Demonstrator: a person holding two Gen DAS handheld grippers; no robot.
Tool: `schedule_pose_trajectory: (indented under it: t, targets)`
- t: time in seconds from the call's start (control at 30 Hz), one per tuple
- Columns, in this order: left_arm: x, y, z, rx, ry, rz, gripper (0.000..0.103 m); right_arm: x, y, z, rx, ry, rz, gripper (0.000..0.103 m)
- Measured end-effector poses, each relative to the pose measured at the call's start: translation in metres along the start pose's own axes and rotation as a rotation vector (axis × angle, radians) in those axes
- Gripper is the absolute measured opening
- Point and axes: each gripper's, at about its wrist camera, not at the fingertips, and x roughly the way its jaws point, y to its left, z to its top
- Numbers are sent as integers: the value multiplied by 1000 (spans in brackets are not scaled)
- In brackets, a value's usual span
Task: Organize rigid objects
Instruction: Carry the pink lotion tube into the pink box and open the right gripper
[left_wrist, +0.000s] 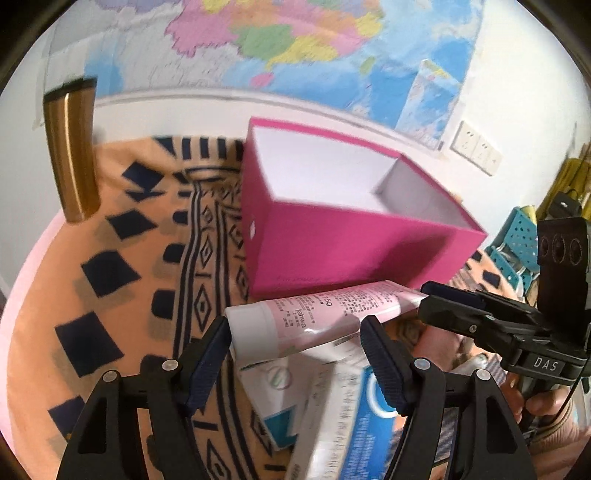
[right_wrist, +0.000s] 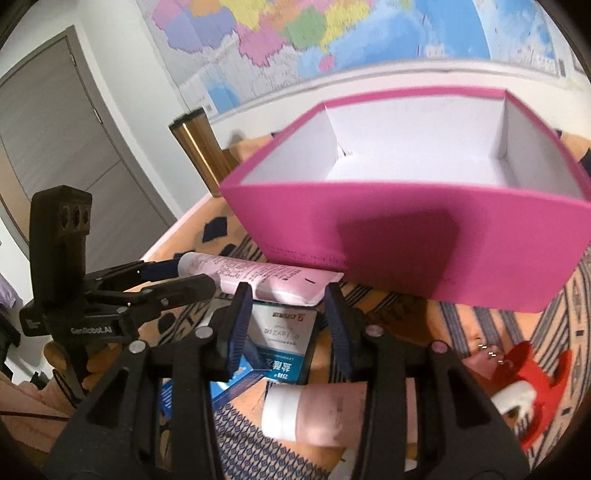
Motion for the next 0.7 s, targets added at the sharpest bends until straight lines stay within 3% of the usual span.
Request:
schedule_pose_trajectory:
  t: [0.27,0.5,0.7]
  targets:
    - [-24,-28,20,74,-84,-22,73,-41,6,11,-32,-91,-12,44]
    - [-30,-46,50,139,-151,7,73,-61,4,32,-69,-165,-37,44]
    - [-5,-48,76,146,-123,31,73,-54,-12,57,-53,-179,-44,45]
